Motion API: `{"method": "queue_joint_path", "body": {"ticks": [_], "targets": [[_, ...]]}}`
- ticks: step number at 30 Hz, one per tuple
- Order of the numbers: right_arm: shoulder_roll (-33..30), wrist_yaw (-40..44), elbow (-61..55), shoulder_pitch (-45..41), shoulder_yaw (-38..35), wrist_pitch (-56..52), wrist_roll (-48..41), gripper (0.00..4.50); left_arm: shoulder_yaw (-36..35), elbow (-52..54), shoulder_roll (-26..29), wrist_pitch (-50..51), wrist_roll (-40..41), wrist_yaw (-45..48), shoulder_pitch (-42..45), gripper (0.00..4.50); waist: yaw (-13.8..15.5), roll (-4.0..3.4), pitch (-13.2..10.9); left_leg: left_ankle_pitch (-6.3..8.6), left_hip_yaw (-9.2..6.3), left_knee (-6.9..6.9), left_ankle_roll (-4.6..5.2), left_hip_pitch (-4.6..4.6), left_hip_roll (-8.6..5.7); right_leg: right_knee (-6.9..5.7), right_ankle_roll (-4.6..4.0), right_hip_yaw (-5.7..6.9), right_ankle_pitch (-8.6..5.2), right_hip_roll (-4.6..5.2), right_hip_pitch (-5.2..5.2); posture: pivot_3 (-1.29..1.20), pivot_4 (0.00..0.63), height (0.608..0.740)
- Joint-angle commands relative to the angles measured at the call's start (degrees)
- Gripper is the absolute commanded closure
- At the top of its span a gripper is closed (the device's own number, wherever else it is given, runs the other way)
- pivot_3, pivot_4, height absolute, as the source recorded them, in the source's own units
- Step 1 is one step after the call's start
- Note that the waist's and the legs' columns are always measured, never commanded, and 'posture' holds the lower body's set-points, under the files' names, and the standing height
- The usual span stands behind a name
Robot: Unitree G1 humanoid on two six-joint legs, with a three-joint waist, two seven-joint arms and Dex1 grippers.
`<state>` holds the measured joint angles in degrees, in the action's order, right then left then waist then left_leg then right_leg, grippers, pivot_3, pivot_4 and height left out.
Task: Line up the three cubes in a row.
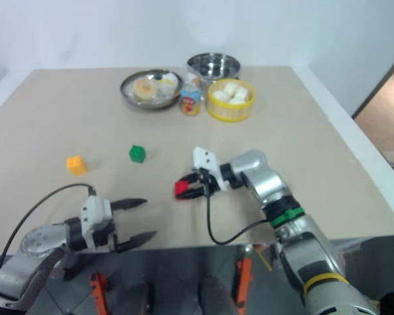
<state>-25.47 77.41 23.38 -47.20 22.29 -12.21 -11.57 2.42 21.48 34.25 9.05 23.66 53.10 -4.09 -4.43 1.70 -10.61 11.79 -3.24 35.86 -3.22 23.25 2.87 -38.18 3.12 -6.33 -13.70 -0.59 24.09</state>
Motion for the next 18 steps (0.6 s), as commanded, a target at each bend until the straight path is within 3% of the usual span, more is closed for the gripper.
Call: {"method": "queue_joint_path", "body": {"ticks": [1,2,3,5,11,15,18], "targets": [[0.6,0.2,0.9,-2.3,-1.6,0.9,0.8,3.23,-0.6,2.6,0.2,-0.1,0.4,-0.4,0.3,0.0,0.0,0.0,0.0,0.0,0.0,0.0,0.0,0.0,0.0,0.0,0.0,0.0,0.0,0.0,0.0,0.0,0.15,0.738],[0.7,-0.1,1.2,-2.3,-1.7,1.6,1.2,3.23,-0.6,2.6,0.2,-0.1,0.4,-0.4,0.4,0.0,0.0,0.0,0.0,0.0,0.0,0.0,0.0,0.0,0.0,0.0,0.0,0.0,0.0,0.0,0.0,0.0,0.15,0.738],[0.7,-0.3,1.5,-2.3,-1.8,1.7,1.5,2.43,-0.5,2.5,0.2,-0.1,0.3,-0.4,0.4,0.0,0.0,0.0,0.0,0.0,0.0,0.0,0.0,0.0,0.0,0.0,0.0,0.0,0.0,0.0,0.0,0.0,0.15,0.738],[0.8,-0.6,1.8,-2.2,-2.0,2.0,1.9,1.97,-0.5,2.5,0.2,-0.2,0.3,-0.5,0.5,0.0,0.0,0.0,0.0,0.0,0.0,0.0,0.0,0.0,0.0,0.0,0.0,0.0,0.0,0.0,0.0,0.0,0.15,0.738],[0.1,-0.6,-0.8,-1.8,-4.0,0.1,0.5,0.01,-0.3,2.4,0.3,-0.3,0.3,-0.2,0.8,0.0,0.0,0.0,0.0,0.0,0.0,-0.01,0.0,0.0,0.0,0.0,0.0,0.0,0.0,0.0,0.0,0.0,0.15,0.738],[-1.1,-0.8,-8.1,-1.2,-7.3,-6.8,-3.7,0.01,-2.0,1.9,0.3,0.0,0.7,-1.0,0.6,0.0,0.0,-0.02,0.0,0.0,0.0,-0.01,0.0,0.0,0.0,0.0,0.0,0.0,0.0,0.0,0.0,0.0,0.15,0.738],[-0.3,-5.3,-14.1,-0.4,-12.5,-13.5,-8.7,0.01,-5.2,0.2,-1.3,2.1,1.5,-5.9,2.4,0.0,0.0,-0.03,0.0,0.0,-0.03,-0.01,0.0,0.0,0.0,-0.03,0.0,0.01,0.0,-0.01,0.02,0.0,0.15,0.738]]}}
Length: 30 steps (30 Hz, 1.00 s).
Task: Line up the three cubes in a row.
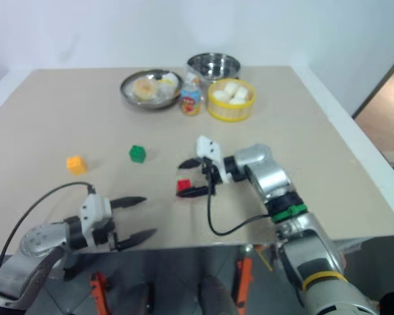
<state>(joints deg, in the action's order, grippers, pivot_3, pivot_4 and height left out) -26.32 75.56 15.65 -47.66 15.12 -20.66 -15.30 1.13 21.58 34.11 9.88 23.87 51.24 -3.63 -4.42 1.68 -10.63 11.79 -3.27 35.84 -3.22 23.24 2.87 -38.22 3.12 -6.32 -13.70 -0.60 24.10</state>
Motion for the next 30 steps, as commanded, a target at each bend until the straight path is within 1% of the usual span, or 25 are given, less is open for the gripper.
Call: {"method": "queue_joint_path", "body": {"ticks": [1,4,6,10,17,23,30], "targets": [[0.9,-5.1,-8.1,0.5,-6.8,-6.7,-6.3,0.01,-5.1,-0.6,-1.8,2.1,1.2,-6.2,3.0,0.0,0.0,0.0,0.0,0.0,-0.01,0.0,0.0,0.0,0.0,-0.02,0.0,0.01,0.0,0.0,0.0,0.0,0.15,0.738],[1.7,-9.5,-12.7,2.3,-9.5,-9.1,-8.2,0.01,-8.0,-2.5,-4.3,4.5,0.5,-12.8,6.5,0.0,0.1,0.02,0.0,0.0,-0.06,0.03,0.0,0.0,0.0,-0.04,0.03,0.06,0.03,-0.01,-0.03,0.0,0.15,0.738],[2.2,-12.7,-16.4,4.5,-10.2,-7.9,-7.9,0.01,-8.8,-3.8,-5.8,4.8,-1.6,-17.1,8.8,0.0,0.1,0.02,0.0,0.0,-0.06,0.06,0.0,0.01,0.0,-0.03,0.07,0.06,0.06,-0.02,-0.04,0.0,0.15,0.738],[2.8,-17.8,-20.7,8.2,-10.5,-5.8,-6.5,0.01,-7.6,-5.6,-9.1,5.8,-5.0,-23.4,12.5,0.0,0.1,0.02,0.0,0.0,-0.05,0.05,0.0,0.04,-0.03,-0.02,0.16,0.03,0.09,0.0,-0.02,0.0,0.15,0.738],[2.2,-21.5,-22.9,10.9,-9.7,-4.4,-5.4,0.01,-7.3,-10.9,-15.9,9.2,-7.7,-32.5,18.1,0.0,0.1,0.04,0.0,0.0,-0.06,0.08,0.0,0.04,-0.04,-0.02,0.21,0.02,0.14,0.0,-0.04,0.0,0.15,0.738],[2.0,-23.0,-21.9,10.7,-10.2,-3.5,-5.4,0.01,-6.8,-16.1,-18.8,10.8,-8.1,-34.9,22.9,0.0,0.2,0.04,0.0,-0.01,-0.08,0.1,-0.01,0.04,-0.04,-0.02,0.2,0.02,0.19,-0.03,-0.04,0.0,0.15,0.738],[2.1,-24.2,-20.9,10.4,-10.0,-2.2,-4.7,0.01,-5.6,-21.9,-18.7,10.5,-9.3,-33.6,25.9,0.0,0.2,0.04,0.0,-0.01,-0.08,0.07,-0.01,0.04,-0.05,-0.02,0.24,0.02,0.18,-0.02,-0.04,0.0,0.15,0.738]]}}
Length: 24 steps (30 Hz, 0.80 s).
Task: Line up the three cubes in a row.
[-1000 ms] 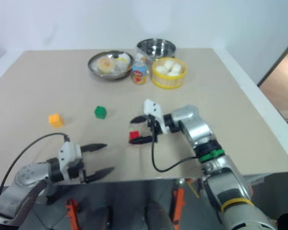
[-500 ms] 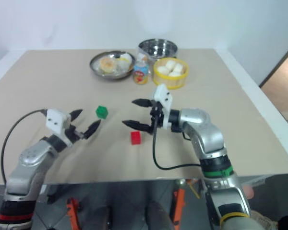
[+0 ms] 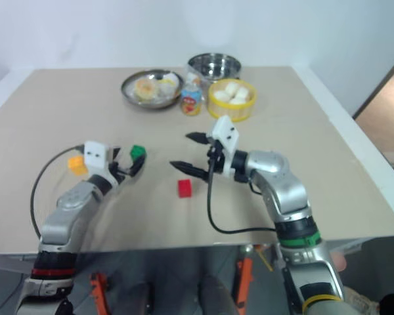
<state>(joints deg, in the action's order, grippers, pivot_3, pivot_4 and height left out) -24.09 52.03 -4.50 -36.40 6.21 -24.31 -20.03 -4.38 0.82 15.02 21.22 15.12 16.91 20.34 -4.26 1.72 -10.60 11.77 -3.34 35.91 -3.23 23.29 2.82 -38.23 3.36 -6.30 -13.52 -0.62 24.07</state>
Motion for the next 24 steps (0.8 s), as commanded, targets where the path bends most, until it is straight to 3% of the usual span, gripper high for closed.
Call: {"method": "queue_joint_path", "body": {"ticks": [1,4,14,20,24], "targets": [[-0.1,-0.8,-0.6,-0.9,-1.1,1.6,0.1,0.01,-0.1,-2.4,0.4,-1.1,-0.7,0.8,2.5,0.0,0.0,0.0,0.0,0.0,0.0,0.0,0.0,0.0,0.0,0.0,0.0,0.0,0.0,0.0,0.0,0.0,0.15,0.738],[-0.3,-1.0,-0.4,-0.8,-1.2,1.9,0.3,0.01,0.1,-7.1,-0.2,-2.3,-1.1,1.7,5.4,0.0,0.0,0.0,0.0,0.0,0.0,0.03,-0.01,0.0,-0.02,0.0,0.0,-0.01,0.01,0.01,-0.01,0.0,0.15,0.738],[-1.1,-1.5,-0.9,-0.3,-1.5,1.8,0.3,0.0,0.5,-13.4,-0.4,-6.2,-2.8,4.0,8.6,3.19,0.0,0.0,0.0,0.0,-0.01,-0.04,-0.01,0.01,-0.02,0.01,0.03,0.0,-0.01,0.01,0.01,0.0,0.15,0.738],[-2.0,-1.3,-2.0,0.4,-1.9,1.1,-0.3,0.0,2.1,-7.3,5.5,-7.2,-1.5,14.8,4.5,3.19,-0.1,0.0,0.0,0.0,-0.01,-0.06,-0.01,0.01,-0.02,0.01,0.03,-0.01,-0.01,0.01,0.01,0.0,0.15,0.738],[-3.0,-0.8,-2.2,0.8,-2.2,0.8,-0.8,0.0,3.2,1.3,12.2,-9.9,4.3,30.7,-2.0,3.19,-0.2,0.0,0.0,0.0,0.0,-0.16,-0.01,0.02,0.0,0.01,0.0,-0.01,-0.03,0.01,0.08,0.0,0.15,0.738]]}}
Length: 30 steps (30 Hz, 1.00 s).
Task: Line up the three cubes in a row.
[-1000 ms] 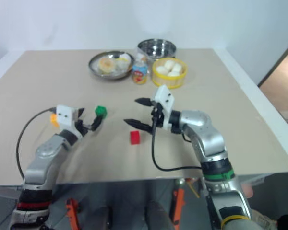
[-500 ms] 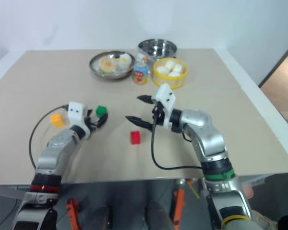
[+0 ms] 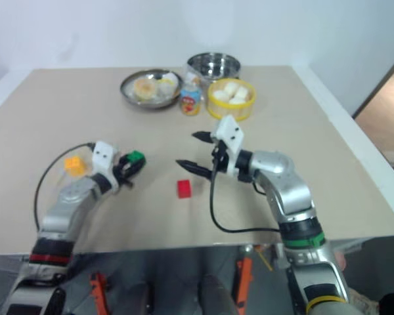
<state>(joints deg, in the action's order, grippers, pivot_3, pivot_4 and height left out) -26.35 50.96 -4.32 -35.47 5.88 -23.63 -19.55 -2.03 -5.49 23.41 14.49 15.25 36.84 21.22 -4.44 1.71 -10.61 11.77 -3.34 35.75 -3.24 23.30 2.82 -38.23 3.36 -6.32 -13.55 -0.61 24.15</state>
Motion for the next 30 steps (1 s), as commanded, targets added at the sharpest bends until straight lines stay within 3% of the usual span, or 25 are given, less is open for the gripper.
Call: {"method": "queue_joint_path", "body": {"ticks": [1,5,8,20,30], "targets": [[-1.0,0.4,-2.5,0.0,-1.9,0.1,-1.4,0.0,1.6,9.4,5.8,-4.6,4.8,14.9,-4.6,3.19,0.0,0.0,0.0,0.0,0.01,-0.02,0.0,0.01,0.0,0.0,-0.01,0.0,-0.02,0.0,0.02,0.0,0.15,0.738],[-1.5,0.6,-2.6,0.3,-1.8,0.0,-1.6,0.0,3.8,10.3,11.7,-9.1,4.9,25.7,-8.0,3.19,0.0,-0.01,0.0,0.0,0.03,-0.02,0.0,0.0,0.0,0.01,-0.04,0.0,-0.04,0.03,0.02,0.0,0.15,0.738],[-1.7,0.6,-2.8,0.5,-1.8,-0.1,-1.7,0.0,4.9,8.4,13.3,-11.0,4.6,29.5,-7.0,3.19,0.1,-0.01,0.0,-0.01,0.03,0.02,0.01,0.0,0.0,0.01,-0.13,0.0,-0.06,0.02,0.02,0.0,0.15,0.738],[-6.5,7.2,-9.0,4.1,-1.2,-5.6,-7.8,0.0,9.1,-6.4,9.6,-18.0,0.2,34.0,4.2,3.19,0.2,-0.01,0.0,0.01,0.03,0.06,0.05,0.04,0.0,0.0,-0.06,0.0,-0.09,0.0,0.02,0.0,0.15,0.738],[-9.0,11.4,-9.0,5.4,0.6,-3.9,-6.7,0.0,9.5,-12.5,8.4,-20.5,-1.0,35.9,7.7,3.19,0.1,-0.01,0.0,0.04,0.04,0.12,0.11,0.04,0.01,0.0,-0.07,0.0,-0.08,-0.01,0.01,0.0,0.15,0.738]]}}
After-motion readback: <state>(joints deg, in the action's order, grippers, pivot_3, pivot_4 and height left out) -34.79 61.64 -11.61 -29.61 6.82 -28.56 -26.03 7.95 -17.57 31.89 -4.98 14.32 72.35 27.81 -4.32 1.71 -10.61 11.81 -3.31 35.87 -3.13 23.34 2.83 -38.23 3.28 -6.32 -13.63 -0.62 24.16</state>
